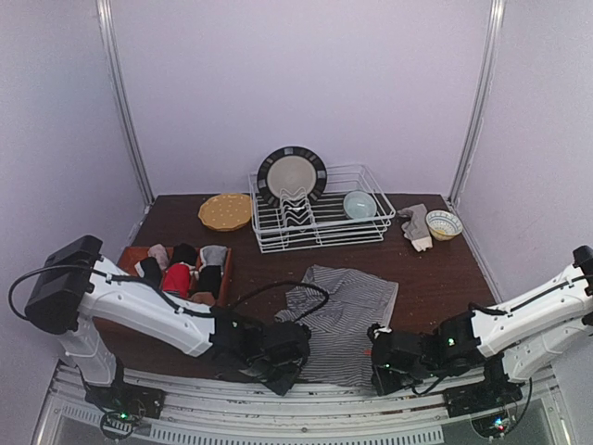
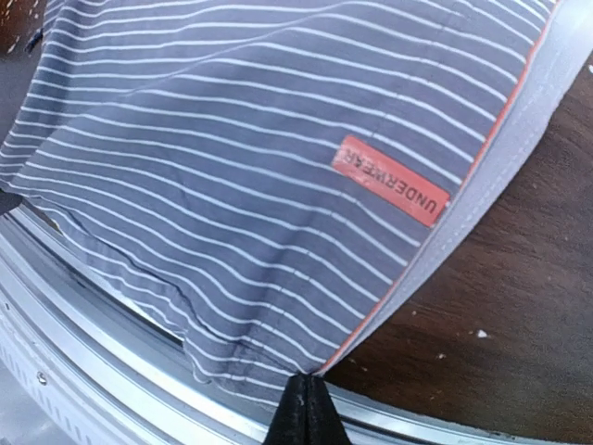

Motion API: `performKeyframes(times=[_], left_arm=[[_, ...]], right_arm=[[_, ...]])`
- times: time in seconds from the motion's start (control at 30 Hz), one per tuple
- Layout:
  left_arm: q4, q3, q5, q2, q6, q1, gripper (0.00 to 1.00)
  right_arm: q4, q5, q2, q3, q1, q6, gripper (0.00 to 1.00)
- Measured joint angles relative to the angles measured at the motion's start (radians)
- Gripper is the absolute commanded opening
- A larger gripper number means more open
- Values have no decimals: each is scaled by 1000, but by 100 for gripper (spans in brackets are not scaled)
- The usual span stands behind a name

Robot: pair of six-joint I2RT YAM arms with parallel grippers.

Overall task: Roll the underwear
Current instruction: Adjust the underwear at the center of the board.

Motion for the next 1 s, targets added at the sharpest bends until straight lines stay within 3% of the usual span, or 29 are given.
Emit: performKeyframes(times=[0.13,0.17,0.27,0.3,0.37,0.43,0.5,0.57,0.77,1.0], left_arm=[[-3,1,-8,0,0,-1,0],[-5,1,-9,0,0,-1,7],[-12,6,-10,0,14,-1,48],[-17,10,-10,0,9,-1,56],[-34,22,-14,-3,15,-1,67],[-50,30,-25,-15,25,-1,76],[-85,49,-48,-39,50,0,78],[-121,90,-75,-60,79,6,75],[-163,387,-95,41,230,141,64],[-169,665,-91,318,358,333,61]], right_arm=[[-30,27,-60,-5,2,8,0],[-43,42,-85,-5,2,12,0],[-86,98,-174,-6,2,21,0],[-105,114,-192,-6,1,25,0],[-155,153,-226,-6,-2,39,0],[-198,179,-240,-6,-4,46,16],[-237,206,-252,-6,-5,52,30],[-265,237,-265,-5,-8,48,37],[-268,294,-262,30,-103,-23,42],[-75,169,-129,46,-169,-171,41]])
